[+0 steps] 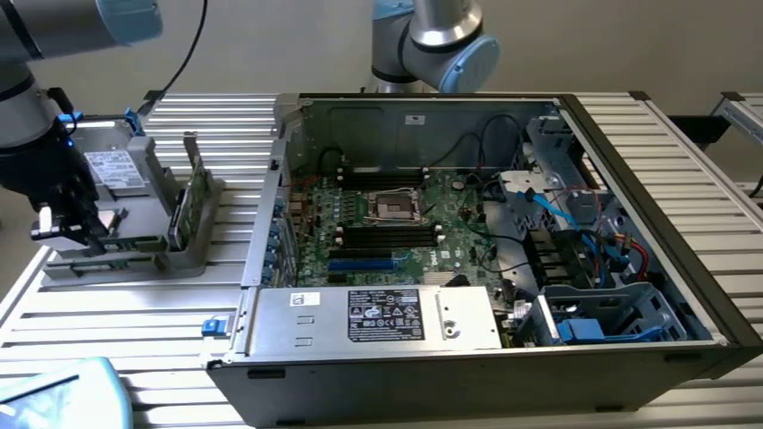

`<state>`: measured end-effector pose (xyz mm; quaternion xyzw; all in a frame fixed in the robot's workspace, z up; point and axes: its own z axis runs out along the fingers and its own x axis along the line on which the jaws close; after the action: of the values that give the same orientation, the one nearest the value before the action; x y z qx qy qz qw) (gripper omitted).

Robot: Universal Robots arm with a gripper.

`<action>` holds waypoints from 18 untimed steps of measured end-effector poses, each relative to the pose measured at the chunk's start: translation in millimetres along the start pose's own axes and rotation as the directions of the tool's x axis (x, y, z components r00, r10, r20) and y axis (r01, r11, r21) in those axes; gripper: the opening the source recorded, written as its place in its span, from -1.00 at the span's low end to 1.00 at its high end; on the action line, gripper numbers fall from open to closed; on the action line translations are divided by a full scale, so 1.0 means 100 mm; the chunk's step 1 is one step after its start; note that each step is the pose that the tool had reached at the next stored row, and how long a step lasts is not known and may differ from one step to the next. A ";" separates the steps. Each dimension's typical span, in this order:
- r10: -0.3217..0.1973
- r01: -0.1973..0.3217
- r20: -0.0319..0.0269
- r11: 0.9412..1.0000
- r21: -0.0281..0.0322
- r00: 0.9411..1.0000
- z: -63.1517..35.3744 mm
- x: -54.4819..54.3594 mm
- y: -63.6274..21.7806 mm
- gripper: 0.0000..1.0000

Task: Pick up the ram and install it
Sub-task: 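Pick up the ram and move it above insertion slot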

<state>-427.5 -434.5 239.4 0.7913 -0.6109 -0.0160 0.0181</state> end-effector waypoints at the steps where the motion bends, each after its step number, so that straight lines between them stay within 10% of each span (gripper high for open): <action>1: 0.001 -0.001 0.000 1.000 0.000 1.000 0.016 0.00 -0.001 -0.26; 18: 0.122 -0.122 0.006 0.993 0.000 0.993 0.327 0.00 -0.016 -0.26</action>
<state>-427.5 -434.4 206.6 0.7526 -0.6581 -0.0170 0.0171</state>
